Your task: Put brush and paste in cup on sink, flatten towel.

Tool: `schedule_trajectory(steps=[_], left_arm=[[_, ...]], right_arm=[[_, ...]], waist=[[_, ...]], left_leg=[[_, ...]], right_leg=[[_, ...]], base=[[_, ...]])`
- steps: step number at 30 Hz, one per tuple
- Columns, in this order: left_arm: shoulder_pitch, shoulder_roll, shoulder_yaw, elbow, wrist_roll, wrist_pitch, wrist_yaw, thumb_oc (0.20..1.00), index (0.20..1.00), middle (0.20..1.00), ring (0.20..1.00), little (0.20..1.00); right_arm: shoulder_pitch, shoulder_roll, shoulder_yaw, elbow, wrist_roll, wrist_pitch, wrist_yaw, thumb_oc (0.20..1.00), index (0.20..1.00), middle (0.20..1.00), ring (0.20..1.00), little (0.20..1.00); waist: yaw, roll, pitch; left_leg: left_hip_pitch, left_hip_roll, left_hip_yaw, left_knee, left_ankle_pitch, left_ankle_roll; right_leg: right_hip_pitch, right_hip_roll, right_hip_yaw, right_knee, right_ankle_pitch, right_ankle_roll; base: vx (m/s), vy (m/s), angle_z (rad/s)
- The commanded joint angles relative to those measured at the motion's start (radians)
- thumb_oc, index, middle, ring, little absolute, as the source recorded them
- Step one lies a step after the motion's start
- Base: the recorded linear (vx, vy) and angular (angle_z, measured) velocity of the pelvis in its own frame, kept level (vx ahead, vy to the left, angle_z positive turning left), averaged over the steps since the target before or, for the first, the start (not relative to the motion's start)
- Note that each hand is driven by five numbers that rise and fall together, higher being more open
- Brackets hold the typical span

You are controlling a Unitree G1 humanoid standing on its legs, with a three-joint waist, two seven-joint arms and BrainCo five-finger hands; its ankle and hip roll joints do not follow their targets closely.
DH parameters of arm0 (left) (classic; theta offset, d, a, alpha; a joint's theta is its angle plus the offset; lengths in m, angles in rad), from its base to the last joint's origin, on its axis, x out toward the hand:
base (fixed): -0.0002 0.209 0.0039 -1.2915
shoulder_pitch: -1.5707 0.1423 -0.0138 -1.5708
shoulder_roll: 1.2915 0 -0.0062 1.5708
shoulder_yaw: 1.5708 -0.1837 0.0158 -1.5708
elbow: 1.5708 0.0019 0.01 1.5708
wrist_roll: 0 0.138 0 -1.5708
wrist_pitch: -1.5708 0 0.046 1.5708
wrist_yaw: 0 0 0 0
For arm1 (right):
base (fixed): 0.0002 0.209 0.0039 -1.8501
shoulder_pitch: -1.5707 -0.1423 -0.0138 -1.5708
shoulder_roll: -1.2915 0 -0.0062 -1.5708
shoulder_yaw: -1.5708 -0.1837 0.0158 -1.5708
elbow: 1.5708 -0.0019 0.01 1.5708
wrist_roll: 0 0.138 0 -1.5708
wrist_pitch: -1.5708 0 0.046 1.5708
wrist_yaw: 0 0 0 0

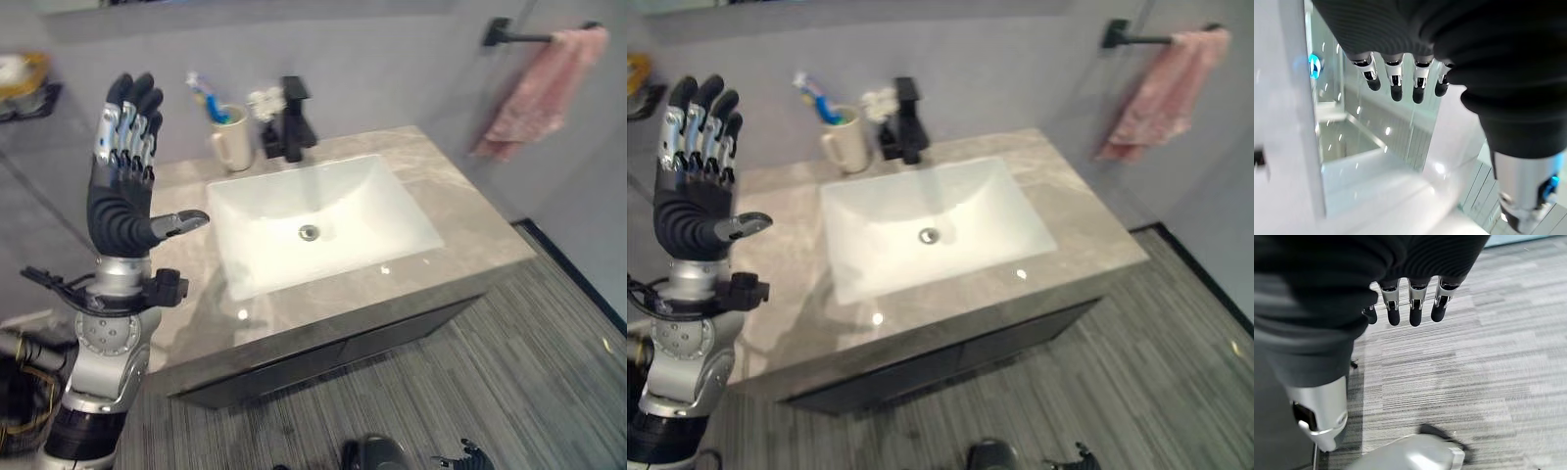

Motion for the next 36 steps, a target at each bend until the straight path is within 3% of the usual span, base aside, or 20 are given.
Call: schedule_trajectory(steps=[1,2,5,8,10,11,12,13,14,15,17,18,21,23,27,28,29,30,33,36], left_arm=[[0.003,-0.001,-0.007,-0.088,-0.024,-0.018,-0.051,1.000,1.000,1.000,1.000,1.000],[-0.019,-0.015,-0.072,-0.074,-0.058,-0.001,-0.092,1.000,1.000,1.000,1.000,1.000],[-0.066,-0.025,-0.150,-0.029,-0.071,0.017,-0.108,1.000,1.000,1.000,1.000,1.000],[-0.129,-0.063,-0.280,0.029,-0.088,0.040,-0.136,1.000,1.000,1.000,1.000,1.000],[-0.149,-0.082,-0.342,0.068,-0.071,0.054,-0.154,1.000,1.000,1.000,1.000,1.000],[-0.147,-0.084,-0.356,0.077,-0.057,0.057,-0.149,1.000,1.000,1.000,1.000,1.000],[-0.130,-0.084,-0.376,0.101,-0.016,0.063,-0.131,1.000,1.000,1.000,1.000,1.000],[-0.132,-0.084,-0.377,0.102,-0.015,0.063,-0.130,1.000,1.000,1.000,1.000,1.000],[-0.117,-0.080,-0.392,0.119,0.017,0.071,-0.131,1.000,1.000,1.000,1.000,1.000],[-0.116,-0.084,-0.410,0.162,0.051,0.075,-0.143,1.000,1.000,1.000,1.000,1.000],[-0.123,-0.087,-0.442,0.196,0.056,0.075,-0.146,1.000,1.000,1.000,1.000,1.000],[-0.106,-0.102,-0.449,0.234,0.109,0.085,-0.120,1.000,1.000,1.000,1.000,1.000],[-0.094,-0.126,-0.449,0.247,0.122,0.072,-0.116,1.000,1.000,1.000,1.000,1.000],[-0.079,-0.174,-0.486,0.309,0.097,0.079,-0.105,1.000,1.000,1.000,1.000,1.000],[-0.086,-0.161,-0.526,0.349,0.154,0.082,-0.078,1.000,1.000,1.000,1.000,1.000],[-0.082,-0.128,-0.516,0.377,0.212,0.103,-0.055,1.000,1.000,1.000,1.000,1.000],[-0.083,-0.128,-0.516,0.377,0.213,0.103,-0.054,1.000,1.000,1.000,1.000,1.000],[0.009,-0.107,-0.433,0.427,0.254,0.109,-0.032,1.000,1.000,1.000,1.000,1.000],[0.090,-0.117,-0.371,0.476,0.270,0.120,-0.023,1.000,1.000,1.000,1.000,1.000],[0.171,-0.159,-0.314,0.623,0.295,0.150,0.007,1.000,1.000,1.000,1.000,1.000]], right_arm=[[0.013,-0.006,0.056,0.025,-0.017,0.005,-0.001,1.000,1.000,1.000,1.000,1.000],[0.019,-0.014,0.082,0.059,-0.048,0.019,0.006,1.000,1.000,1.000,1.000,1.000],[0.017,-0.029,0.099,0.081,-0.084,0.030,-0.005,1.000,1.000,1.000,1.000,1.000],[0.020,-0.054,0.066,0.089,-0.052,0.028,-0.017,1.000,1.000,1.000,1.000,1.000],[0.029,-0.061,0.041,0.071,0.029,0.007,-0.009,1.000,1.000,1.000,1.000,1.000],[0.019,-0.072,0.034,0.065,0.056,0.000,-0.018,1.000,1.000,1.000,1.000,1.000],[-0.016,-0.083,0.041,0.027,0.107,-0.017,-0.031,1.000,1.000,1.000,1.000,1.000],[-0.016,-0.082,0.040,0.026,0.107,-0.017,-0.031,1.000,1.000,1.000,1.000,1.000],[-0.036,-0.085,0.055,-0.001,0.126,-0.028,-0.032,1.000,1.000,1.000,1.000,1.000],[-0.045,-0.091,0.078,-0.019,0.115,-0.027,-0.026,1.000,1.000,1.000,1.000,1.000],[-0.048,-0.098,0.086,-0.030,0.115,-0.033,-0.027,1.000,1.000,1.000,1.000,1.000],[-0.059,-0.110,0.097,-0.073,0.123,-0.044,-0.020,1.000,1.000,1.000,1.000,1.000],[-0.041,-0.117,0.097,-0.115,0.102,-0.050,-0.034,1.000,1.000,1.000,1.000,1.000],[0.001,-0.148,0.127,-0.200,-0.033,-0.038,-0.075,1.000,1.000,1.000,1.000,1.000],[-0.019,-0.155,0.098,-0.250,0.004,-0.042,-0.085,1.000,1.000,1.000,1.000,1.000],[-0.066,-0.141,0.113,-0.262,-0.018,-0.038,-0.099,1.000,1.000,1.000,1.000,1.000],[-0.067,-0.140,0.113,-0.262,-0.018,-0.037,-0.099,1.000,1.000,1.000,1.000,1.000],[-0.084,-0.112,0.121,-0.247,-0.019,-0.043,-0.087,1.000,1.000,1.000,1.000,1.000],[-0.072,-0.098,0.122,-0.241,-0.009,-0.044,-0.080,1.000,1.000,1.000,1.000,1.000],[-0.030,-0.108,0.104,-0.242,-0.001,-0.042,-0.072,1.000,1.000,1.000,1.000,1.000]], waist=[[-0.017,-0.010,-0.073],[-0.036,-0.010,-0.084],[-0.052,-0.010,-0.088],[-0.084,-0.019,-0.080],[-0.089,-0.033,-0.062],[-0.071,-0.040,-0.045],[-0.033,-0.057,-0.022],[-0.032,-0.058,-0.025],[-0.006,-0.047,-0.021],[0.002,-0.046,-0.026],[0.014,-0.048,-0.031],[0.069,-0.028,-0.023],[0.065,-0.015,-0.021],[0.042,-0.002,-0.028],[0.036,0.015,-0.016],[0.107,0.022,0.001],[0.104,0.022,-0.001],[0.130,0.012,-0.017],[0.137,-0.012,-0.028],[0.126,-0.016,-0.037]], left_leg=[[-0.055,-0.001,-0.078,-0.036,0.018,-0.036],[-0.045,0.016,-0.056,-0.025,0.012,-0.038],[-0.038,0.034,-0.031,0.008,0.007,-0.051],[-0.074,0.101,-0.017,0.172,0.012,-0.083],[-0.127,0.165,-0.062,0.378,0.064,-0.119],[-0.171,0.177,-0.148,0.480,0.101,-0.123],[-0.257,0.094,-0.348,0.581,0.143,-0.088],[-0.262,0.093,-0.347,0.580,0.147,-0.088],[-0.281,-0.026,-0.493,0.535,0.094,-0.065],[-0.292,-0.008,-0.530,0.457,0.094,-0.054],[-0.297,-0.018,-0.579,0.398,0.089,-0.061],[-0.290,-0.138,-0.835,0.277,0.073,-0.072],[-0.245,-0.130,-0.857,0.211,0.090,-0.087],[-0.187,-0.111,-0.829,0.120,0.089,-0.072],[-0.167,-0.101,-0.722,0.034,0.096,-0.050],[-0.182,-0.065,-0.629,0.020,0.090,-0.058],[-0.186,-0.066,-0.632,0.020,0.092,-0.059],[-0.173,-0.049,-0.522,0.025,0.072,-0.063],[-0.146,-0.049,-0.469,0.018,0.059,-0.062],[-0.124,-0.049,-0.469,0.012,0.059,-0.060]], right_leg=[[0.051,0.047,0.052,-0.142,0.123,0.031],[0.064,0.080,0.102,-0.185,0.109,0.014],[0.087,0.104,0.135,-0.233,0.102,0.000],[0.112,0.141,0.205,-0.273,0.096,-0.036],[0.150,0.182,0.267,-0.302,0.093,-0.074],[0.167,0.200,0.310,-0.313,0.097,-0.092],[0.146,0.210,0.409,-0.301,0.133,-0.113],[0.140,0.209,0.409,-0.300,0.135,-0.113],[0.135,0.229,0.493,-0.283,0.133,-0.106],[0.156,0.241,0.571,-0.296,0.133,-0.090],[0.156,0.236,0.615,-0.294,0.137,-0.080],[0.178,0.265,0.726,-0.275,0.120,-0.065],[0.182,0.263,0.753,-0.245,0.091,-0.060],[0.168,0.248,0.764,-0.244,0.090,-0.055],[0.082,0.214,0.737,-0.225,0.109,-0.013],[0.024,0.133,0.459,-0.228,0.101,-0.009],[0.021,0.132,0.457,-0.229,0.103,-0.009],[0.044,0.081,0.156,-0.219,0.089,-0.029],[0.058,0.081,0.132,-0.287,0.116,-0.022],[0.087,0.106,0.185,-0.333,0.130,-0.036]], base=[[0.08,-0.249,-1.22],[0.12,-0.260,-1.31],[0.05,-0.172,-1.06],[0.06,-0.292,-0.65],[0.09,-0.341,-0.75],[-0.10,-0.221,-0.88],[-0.12,-0.142,-1.36],[-0.07,0.027,-2.04],[0.11,0.099,-3.19],[0.12,0.097,-3.06],[0.18,0.103,-2.47],[0.22,0.147,-1.89],[0.15,0.151,-1.74],[0.07,0.219,-0.68],[-0.09,0.166,-0.16],[-0.22,0.053,-1.13],[-0.17,0.128,-3.11],[0.00,0.104,-2.64],[0.04,0.029,-1.15],[0.12,-0.052,-0.27]])
